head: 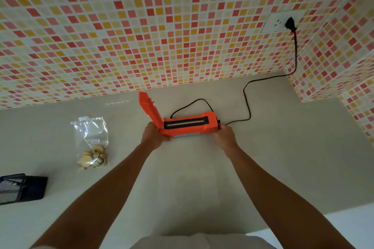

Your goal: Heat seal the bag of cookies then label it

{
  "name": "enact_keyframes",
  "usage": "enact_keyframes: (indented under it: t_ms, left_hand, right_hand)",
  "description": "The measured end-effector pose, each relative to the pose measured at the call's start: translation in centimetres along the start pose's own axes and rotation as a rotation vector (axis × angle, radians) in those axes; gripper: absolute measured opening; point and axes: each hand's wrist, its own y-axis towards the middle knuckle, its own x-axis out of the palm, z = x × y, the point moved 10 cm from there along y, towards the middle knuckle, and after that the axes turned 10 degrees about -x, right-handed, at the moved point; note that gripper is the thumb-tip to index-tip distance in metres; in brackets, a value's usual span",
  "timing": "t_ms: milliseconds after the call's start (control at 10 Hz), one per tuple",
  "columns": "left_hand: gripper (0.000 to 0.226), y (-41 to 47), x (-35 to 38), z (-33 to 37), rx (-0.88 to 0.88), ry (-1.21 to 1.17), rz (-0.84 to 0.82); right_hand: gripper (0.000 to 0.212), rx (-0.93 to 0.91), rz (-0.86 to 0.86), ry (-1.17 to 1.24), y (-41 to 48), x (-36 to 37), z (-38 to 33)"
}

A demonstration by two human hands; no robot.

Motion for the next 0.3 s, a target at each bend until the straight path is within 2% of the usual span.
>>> enact_keyframes:
  t_ms: [100,200,300]
  left_hand:
    - [0.081,1.0,0.5,-0.8,-0.006,-0.020,-0.004]
    - [0.086,2.1,1.2,-1.9,-0.009,-0.028,-0.033]
    - [0.099,-2.3,0.6,0.4,0.031,0.065,-0.017]
  right_hand:
    - [0.024,-0.026,-0.026,0.025,0.0,0.2,0.0]
    - [0.039,-0.050,-0.044,0.031,-1.1,0.4,-0.2]
    - [0.047,-0.106,-0.019,0.048,-2.6,0.0,-1.2]
